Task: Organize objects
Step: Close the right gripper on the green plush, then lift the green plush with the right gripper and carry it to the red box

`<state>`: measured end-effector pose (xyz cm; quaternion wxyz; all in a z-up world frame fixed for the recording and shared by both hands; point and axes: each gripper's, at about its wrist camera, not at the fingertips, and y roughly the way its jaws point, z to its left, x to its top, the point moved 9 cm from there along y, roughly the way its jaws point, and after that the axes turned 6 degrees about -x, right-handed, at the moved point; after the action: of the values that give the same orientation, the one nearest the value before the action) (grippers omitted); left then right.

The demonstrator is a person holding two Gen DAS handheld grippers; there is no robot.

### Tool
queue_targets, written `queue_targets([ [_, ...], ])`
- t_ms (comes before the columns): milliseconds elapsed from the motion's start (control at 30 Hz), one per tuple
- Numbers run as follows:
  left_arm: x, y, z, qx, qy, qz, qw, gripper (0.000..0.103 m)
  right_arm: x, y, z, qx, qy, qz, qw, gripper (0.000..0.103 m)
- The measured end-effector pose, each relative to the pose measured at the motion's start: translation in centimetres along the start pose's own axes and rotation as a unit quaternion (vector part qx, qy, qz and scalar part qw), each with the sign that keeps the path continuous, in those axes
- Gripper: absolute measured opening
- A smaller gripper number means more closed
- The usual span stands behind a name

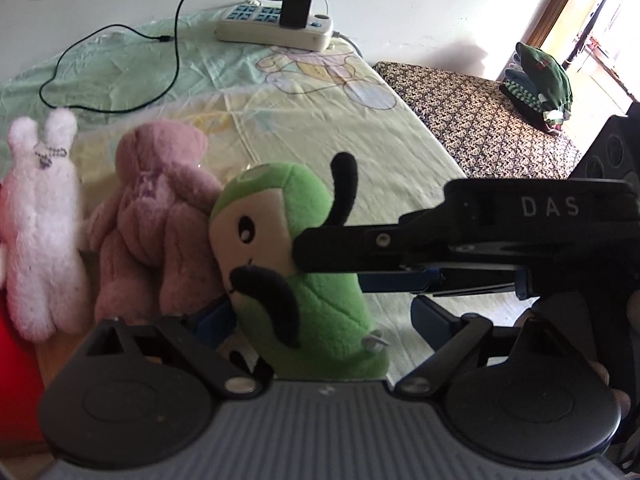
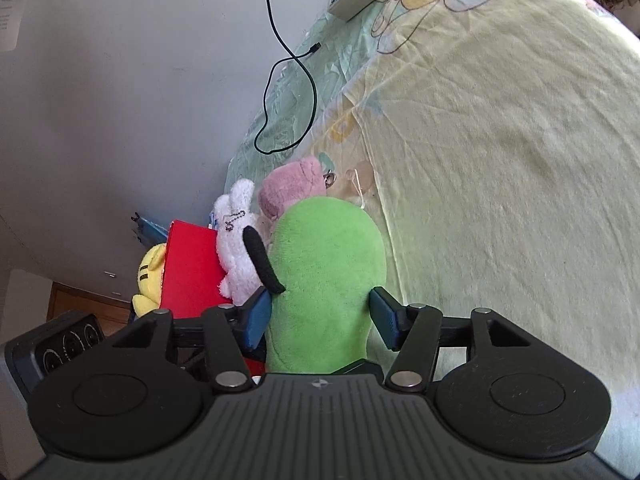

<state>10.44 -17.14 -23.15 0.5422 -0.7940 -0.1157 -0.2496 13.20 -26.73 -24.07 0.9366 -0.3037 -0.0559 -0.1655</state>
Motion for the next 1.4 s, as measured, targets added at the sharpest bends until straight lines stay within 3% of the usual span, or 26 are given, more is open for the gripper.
queue_targets([
  [333,-0.3,-1.0,-0.8,0.004,0.008,-0.003,1.0,0.089,-1.1,-1.2,1.0,0.011,-0.015,0.004,1.0,0.054],
  [733,-1.0,-5.1,-2.1,-0.01,0.024,-0.046,0.9986,0.089,-3.6,-3.7,4.7,0.005,-0.079,-0.046,0.996,0.054],
  [1000,-1.2,-10.5,-1.1,-0.019,0.043,-0.096,0.9942,0.089,-5.4,-4.5,9.4,0.024,-0.103,-0.095,0.99,0.054],
  [1400,-1.3,-20.4,4.3,-0.023,0.052,-0.179,0.9822,0.089,-8.7,-2.4,18.9,0.069,-0.137,-0.143,0.978,0.054],
])
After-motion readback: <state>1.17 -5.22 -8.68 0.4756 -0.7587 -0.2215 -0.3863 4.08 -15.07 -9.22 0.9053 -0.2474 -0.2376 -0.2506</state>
